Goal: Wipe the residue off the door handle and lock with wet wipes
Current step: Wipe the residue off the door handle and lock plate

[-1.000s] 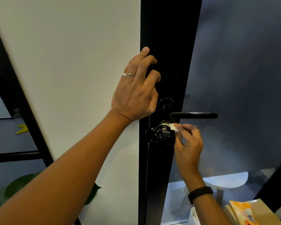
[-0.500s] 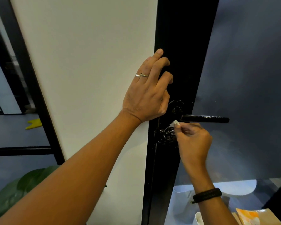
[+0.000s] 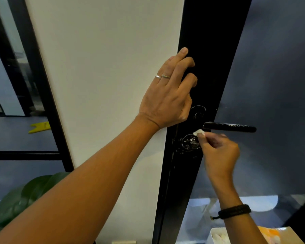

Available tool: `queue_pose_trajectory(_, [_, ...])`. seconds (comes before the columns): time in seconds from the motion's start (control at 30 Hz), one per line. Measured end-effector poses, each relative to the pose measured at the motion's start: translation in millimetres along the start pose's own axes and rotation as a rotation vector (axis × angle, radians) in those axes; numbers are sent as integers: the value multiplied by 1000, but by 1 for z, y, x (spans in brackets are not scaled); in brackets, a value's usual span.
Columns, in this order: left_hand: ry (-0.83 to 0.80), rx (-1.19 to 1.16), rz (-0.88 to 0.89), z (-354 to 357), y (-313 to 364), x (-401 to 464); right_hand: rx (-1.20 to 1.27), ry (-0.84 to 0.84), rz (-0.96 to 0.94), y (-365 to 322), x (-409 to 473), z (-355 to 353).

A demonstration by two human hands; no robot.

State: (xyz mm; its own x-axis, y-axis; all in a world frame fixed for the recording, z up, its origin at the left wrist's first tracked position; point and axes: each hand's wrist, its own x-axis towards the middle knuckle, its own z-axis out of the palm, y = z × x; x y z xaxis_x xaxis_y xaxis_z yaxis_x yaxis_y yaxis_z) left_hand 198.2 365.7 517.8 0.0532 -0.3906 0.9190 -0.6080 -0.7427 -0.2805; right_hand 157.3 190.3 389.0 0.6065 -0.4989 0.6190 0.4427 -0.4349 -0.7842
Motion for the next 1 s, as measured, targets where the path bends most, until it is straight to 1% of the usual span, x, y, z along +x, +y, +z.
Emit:
queue_pose_trajectory(0.07, [1,3,-2,0,0,0,40,42,100,6,-5,-2])
queue_pose_trajectory(0.13, [1,-7,-2,0,1,0,40,47,84,3,-5,2])
queue_pose_trajectory(0.2, [6,-15,-2,0,2,1,-44,-17,-71,-9,-3,10])
queue_pose_trajectory(0.3, [12,-9,-4,1,0,1,-343,-176,-444,-19,-9,26])
queue_pose_trajectory(0.33, [9,-3,-4,2,0,0,-429,-239,-536,-19,-12,30])
queue_pose_trajectory(0.43, [2,6,-2,1,0,0,-582,-421,-715,-12,-15,32])
queue_pose_trajectory(0.5, [1,4,-3,1,1,0,-563,-461,-761,-9,-9,28])
queue_pose_trajectory(0.57, [1,2,-4,1,0,1,-443,-420,-662,-14,-2,20])
queue_pose_trajectory(0.73, [-1,12,-9,2,0,0,-37,-142,-126,-10,6,0])
queue_pose_trajectory(0.83, [4,2,-19,3,0,-1,64,-70,47,9,-8,-6])
queue_pose_trajectory(0.87, [6,4,-22,4,0,-1,85,-48,69,12,-13,-7])
queue_pose_trajectory(0.93, [2,14,-22,4,0,-2,65,-48,-3,9,-18,-6])
queue_pose_trajectory(1.0, [5,27,-27,3,0,-1,-41,-159,-145,-1,-16,-2])
